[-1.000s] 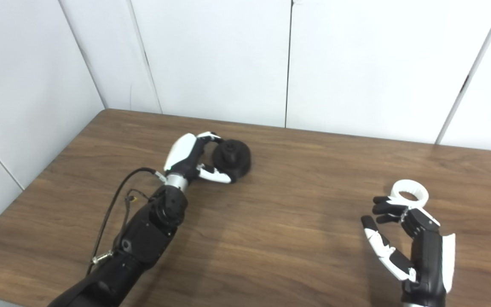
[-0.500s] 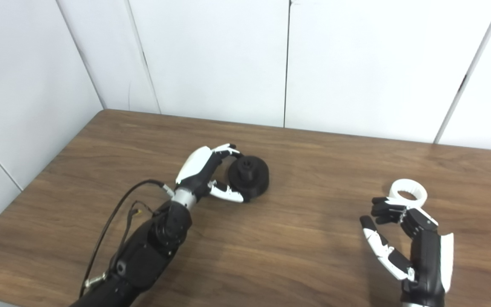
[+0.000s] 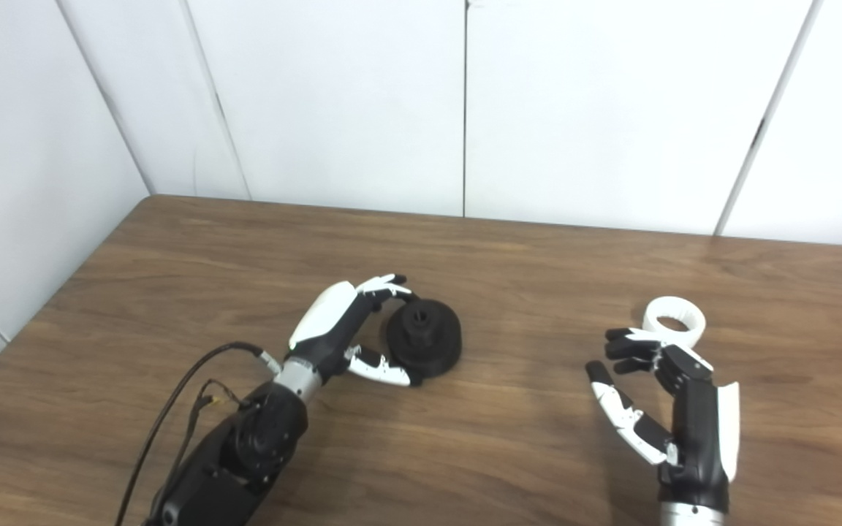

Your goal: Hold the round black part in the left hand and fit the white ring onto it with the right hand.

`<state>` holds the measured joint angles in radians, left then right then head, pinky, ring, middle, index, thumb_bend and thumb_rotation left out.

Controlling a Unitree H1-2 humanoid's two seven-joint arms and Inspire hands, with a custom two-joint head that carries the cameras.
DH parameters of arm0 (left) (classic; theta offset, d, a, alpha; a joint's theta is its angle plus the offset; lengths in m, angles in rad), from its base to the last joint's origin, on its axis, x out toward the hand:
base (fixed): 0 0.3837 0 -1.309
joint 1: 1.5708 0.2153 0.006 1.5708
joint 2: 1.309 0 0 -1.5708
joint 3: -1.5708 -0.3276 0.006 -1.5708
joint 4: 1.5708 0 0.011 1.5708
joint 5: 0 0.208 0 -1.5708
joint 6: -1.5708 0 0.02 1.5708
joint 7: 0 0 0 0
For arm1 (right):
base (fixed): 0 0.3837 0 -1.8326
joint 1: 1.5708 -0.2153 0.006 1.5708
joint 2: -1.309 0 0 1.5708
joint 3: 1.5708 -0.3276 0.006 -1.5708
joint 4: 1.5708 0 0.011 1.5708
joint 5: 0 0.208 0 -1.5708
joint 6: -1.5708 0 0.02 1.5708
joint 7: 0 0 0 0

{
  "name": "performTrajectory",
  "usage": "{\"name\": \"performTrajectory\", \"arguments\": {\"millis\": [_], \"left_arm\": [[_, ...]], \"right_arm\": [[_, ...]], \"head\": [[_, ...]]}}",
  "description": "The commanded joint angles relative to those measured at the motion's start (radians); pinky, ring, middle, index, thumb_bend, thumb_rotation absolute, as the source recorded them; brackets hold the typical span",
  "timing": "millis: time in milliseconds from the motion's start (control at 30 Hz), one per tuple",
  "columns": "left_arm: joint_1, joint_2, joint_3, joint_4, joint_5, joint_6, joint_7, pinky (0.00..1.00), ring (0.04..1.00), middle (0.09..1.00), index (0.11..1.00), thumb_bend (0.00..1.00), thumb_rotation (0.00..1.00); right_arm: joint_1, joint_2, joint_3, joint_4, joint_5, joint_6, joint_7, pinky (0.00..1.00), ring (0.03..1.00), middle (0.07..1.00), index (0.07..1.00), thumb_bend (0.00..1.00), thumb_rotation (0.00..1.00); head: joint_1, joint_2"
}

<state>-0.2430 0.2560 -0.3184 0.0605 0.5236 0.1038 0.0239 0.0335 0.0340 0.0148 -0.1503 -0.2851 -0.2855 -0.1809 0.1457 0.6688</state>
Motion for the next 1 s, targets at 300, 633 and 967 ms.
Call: {"name": "performTrajectory", "arguments": {"millis": [300, 633, 967], "left_arm": [[0.095, 0.016, -0.071, -0.142, 0.018, -0.059, -0.120, 0.82, 0.937, 0.917, 0.495, 0.52, 0.08], [0.145, -0.004, -0.113, -0.208, 0.025, -0.067, -0.187, 0.80, 0.955, 0.925, 0.493, 0.52, 0.08], [0.172, -0.017, -0.126, -0.217, 0.035, -0.090, -0.193, 0.79, 0.943, 0.916, 0.493, 0.52, 0.08]], "right_arm": [[-0.007, 0.041, 0.013, -0.068, -0.018, 0.031, -0.011, 0.44, 0.520, 0.603, 0.496, 0.50, 0.14], [-0.007, 0.045, 0.030, -0.068, -0.039, 0.023, -0.023, 0.45, 0.528, 0.603, 0.496, 0.50, 0.14], [-0.004, 0.050, 0.036, -0.079, -0.042, 0.039, -0.029, 0.45, 0.526, 0.601, 0.496, 0.50, 0.14]], "head": [[-0.045, 0.009], [-0.083, 0.016], [-0.102, 0.018]]}}
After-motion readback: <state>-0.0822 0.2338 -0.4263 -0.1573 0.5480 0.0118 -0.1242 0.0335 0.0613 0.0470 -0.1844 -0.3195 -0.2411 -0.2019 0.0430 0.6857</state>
